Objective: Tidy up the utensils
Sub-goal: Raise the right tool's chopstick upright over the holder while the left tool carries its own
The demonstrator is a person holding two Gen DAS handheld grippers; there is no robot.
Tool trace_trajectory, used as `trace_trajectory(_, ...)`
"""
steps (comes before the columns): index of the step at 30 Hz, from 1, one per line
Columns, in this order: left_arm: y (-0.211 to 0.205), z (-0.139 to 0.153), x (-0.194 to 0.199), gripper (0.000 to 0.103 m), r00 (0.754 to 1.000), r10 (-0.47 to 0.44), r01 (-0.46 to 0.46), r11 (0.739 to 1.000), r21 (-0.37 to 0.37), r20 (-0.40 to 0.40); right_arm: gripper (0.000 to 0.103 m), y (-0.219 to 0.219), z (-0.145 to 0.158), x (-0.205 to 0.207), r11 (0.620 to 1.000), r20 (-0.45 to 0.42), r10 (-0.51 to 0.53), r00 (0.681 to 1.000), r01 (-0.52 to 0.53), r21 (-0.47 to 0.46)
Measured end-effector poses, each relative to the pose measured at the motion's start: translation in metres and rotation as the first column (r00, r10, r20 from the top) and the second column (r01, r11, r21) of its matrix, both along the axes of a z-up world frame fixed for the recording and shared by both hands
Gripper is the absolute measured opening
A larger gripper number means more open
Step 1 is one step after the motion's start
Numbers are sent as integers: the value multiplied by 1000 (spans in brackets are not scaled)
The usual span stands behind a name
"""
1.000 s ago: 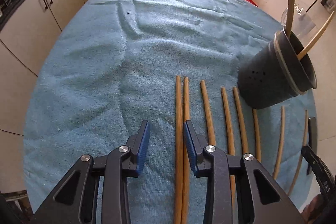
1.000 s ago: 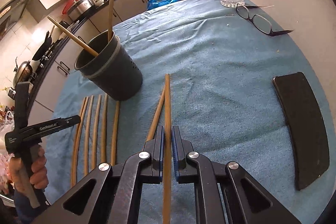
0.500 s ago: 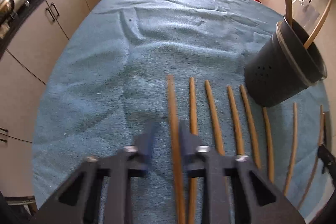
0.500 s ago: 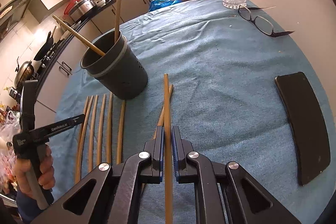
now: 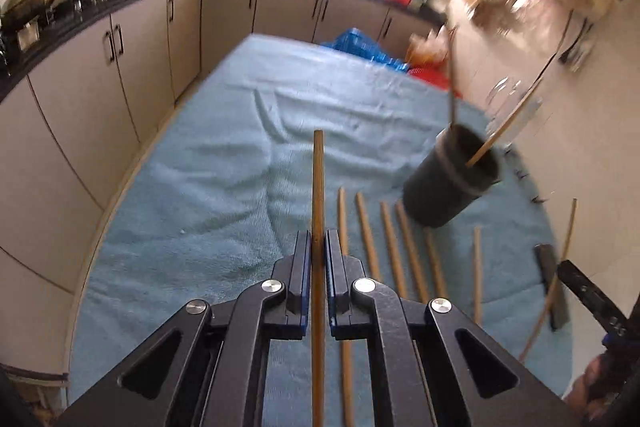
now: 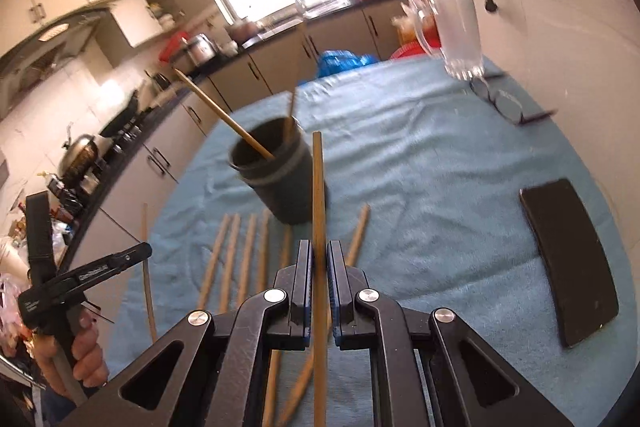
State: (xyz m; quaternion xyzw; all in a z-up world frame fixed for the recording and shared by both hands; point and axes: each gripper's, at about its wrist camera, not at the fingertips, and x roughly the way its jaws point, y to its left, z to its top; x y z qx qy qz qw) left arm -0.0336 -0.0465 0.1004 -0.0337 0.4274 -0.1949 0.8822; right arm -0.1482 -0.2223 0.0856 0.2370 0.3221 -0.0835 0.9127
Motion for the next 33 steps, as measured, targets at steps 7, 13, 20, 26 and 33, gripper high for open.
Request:
trace_trajectory(7, 5, 40, -32, 6, 994, -22, 26, 999, -37, 105, 8, 16, 26, -16, 999, 87, 7, 996, -2, -52)
trace_trajectory(13, 2, 61, -48, 6, 989, -40, 48, 997, -55, 143, 8, 15, 35, -25, 999, 122, -5, 993, 11, -48)
trace_trajectory(20, 0, 71, -53, 6, 987, -46, 57, 996, -67, 153, 8, 11, 43, -32, 999, 156, -7, 988, 14, -42)
trace_trajectory(26, -8, 73, -54, 6, 987, -52, 62, 996, -63, 151, 8, 5, 46, -38, 999, 178, -10, 984, 16, -31)
trace_trajectory(33, -16, 81, -54, 6, 986, -68, 78, 995, -61, 154, 8, -1, 52, -40, 1000, 202, -8, 979, 12, -20)
